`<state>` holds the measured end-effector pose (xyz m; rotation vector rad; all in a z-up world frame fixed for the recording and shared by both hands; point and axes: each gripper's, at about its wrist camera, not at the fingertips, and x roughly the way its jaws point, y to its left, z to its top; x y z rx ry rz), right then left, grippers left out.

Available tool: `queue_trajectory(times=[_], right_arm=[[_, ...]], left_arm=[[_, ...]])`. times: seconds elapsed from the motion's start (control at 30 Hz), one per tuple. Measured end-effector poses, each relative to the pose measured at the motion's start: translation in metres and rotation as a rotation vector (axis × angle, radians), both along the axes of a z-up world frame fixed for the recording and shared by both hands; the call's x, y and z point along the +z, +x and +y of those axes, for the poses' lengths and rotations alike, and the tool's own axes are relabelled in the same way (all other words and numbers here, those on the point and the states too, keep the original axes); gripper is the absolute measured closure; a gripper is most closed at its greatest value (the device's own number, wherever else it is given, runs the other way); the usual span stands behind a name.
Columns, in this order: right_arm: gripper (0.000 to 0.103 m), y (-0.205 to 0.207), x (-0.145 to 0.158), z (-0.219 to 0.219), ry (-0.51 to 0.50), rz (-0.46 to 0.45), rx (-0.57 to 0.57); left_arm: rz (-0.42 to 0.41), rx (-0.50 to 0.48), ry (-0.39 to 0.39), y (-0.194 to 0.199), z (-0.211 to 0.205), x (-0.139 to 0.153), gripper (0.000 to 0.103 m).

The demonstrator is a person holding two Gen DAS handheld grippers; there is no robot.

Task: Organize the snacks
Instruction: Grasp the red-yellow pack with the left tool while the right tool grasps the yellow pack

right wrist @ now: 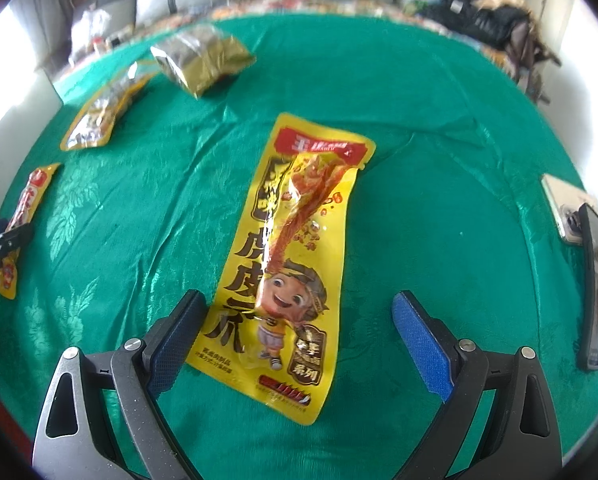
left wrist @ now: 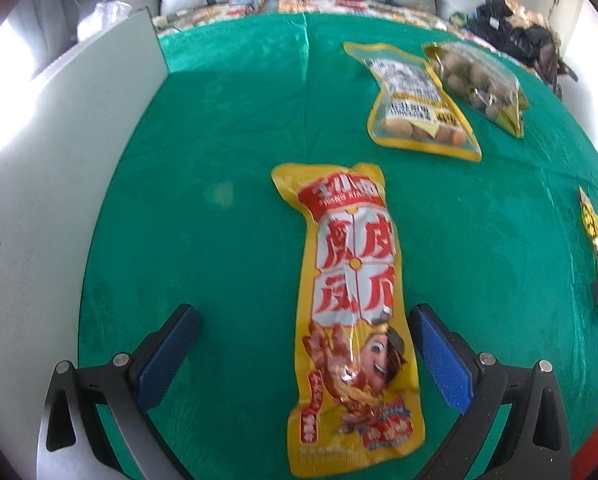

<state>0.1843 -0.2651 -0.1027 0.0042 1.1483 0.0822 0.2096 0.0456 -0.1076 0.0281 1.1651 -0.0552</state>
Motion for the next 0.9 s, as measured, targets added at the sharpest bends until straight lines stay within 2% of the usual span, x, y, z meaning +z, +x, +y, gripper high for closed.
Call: queue_trajectory(times=[0.03,0.07,0.1,0.13,0.17,0.2,0.27,0.37,0.4,0.43,0.47,0.5,0.6,0.67,0.73,0.77,0.8,0.83,0.9], right_arm=[[0.014,0.005,0.002,0.0,0.022,0.023,0.004],[0.023,0.01,0.005,0.0,0.005,0.034,0.0],[0.049,0.014,0.008,0.002,-0.047,0.034,-0.002],[0.049,0.017,0.01,0.002,-0.039,0.05,0.005],[0.05,0.018,0.011,0.0,0.005,0.067,-0.001],[0.051,0.016,0.014,-0.003,0.041,0.068,-0.012],[0.054,0.004,0.024,-0.01,0.145,0.048,-0.04],[0.063,-0.019,0.033,-0.027,0.43,0.029,-0.089],[0.091,-0.028,0.033,-0.033,0.528,0.029,-0.114],[0.093,-0.035,0.031,-0.038,0.598,0.033,-0.14],[0.093,-0.042,0.026,-0.041,0.655,0.04,-0.154],[0.092,-0.046,0.024,-0.04,0.656,0.046,-0.164],[0.092,-0.053,0.015,-0.037,0.552,0.036,-0.178],[0.092,-0.054,0.012,-0.032,0.555,0.054,-0.188],[0.086,-0.056,0.014,-0.033,0.545,0.056,-0.224],[0.081,-0.053,0.017,-0.034,0.55,0.056,-0.249],[0.052,-0.052,0.017,-0.035,0.56,0.061,-0.287],[0.03,-0.051,0.016,-0.035,0.562,0.068,-0.333],[0.029,-0.044,0.009,-0.035,0.581,0.12,-0.42]], left_arm=[[0.029,-0.016,0.0,0.001,-0.001,0.001,0.002],[0.031,-0.029,-0.001,-0.001,-0.001,0.004,0.016],[0.013,-0.049,-0.007,-0.004,-0.001,0.009,0.029],[0.004,-0.072,-0.005,-0.007,-0.003,0.014,0.055],[0.009,-0.083,0.007,-0.01,-0.002,0.016,0.055],[0.014,-0.086,-0.014,-0.014,0.001,0.018,0.055],[0.008,-0.077,-0.093,-0.028,0.014,0.021,0.055],[0.0,-0.041,-0.221,-0.054,0.036,0.026,0.055],[-0.003,-0.031,-0.268,-0.063,0.043,0.029,0.055],[-0.009,-0.019,-0.311,-0.072,0.049,0.032,0.055],[-0.012,-0.013,-0.329,-0.079,0.051,0.031,0.055],[-0.014,-0.007,-0.336,-0.085,0.054,0.031,0.055],[-0.035,0.017,-0.352,-0.101,0.064,0.034,0.055],[-0.057,0.034,-0.379,-0.111,0.07,0.036,0.055],[-0.073,0.047,-0.41,-0.119,0.075,0.036,0.055],[-0.08,0.052,-0.422,-0.121,0.075,0.034,0.055],[-0.084,0.055,-0.429,-0.122,0.076,0.032,0.055],[-0.087,0.058,-0.434,-0.123,0.076,0.03,0.055],[-0.087,0.058,-0.439,-0.125,0.074,0.027,0.055]])
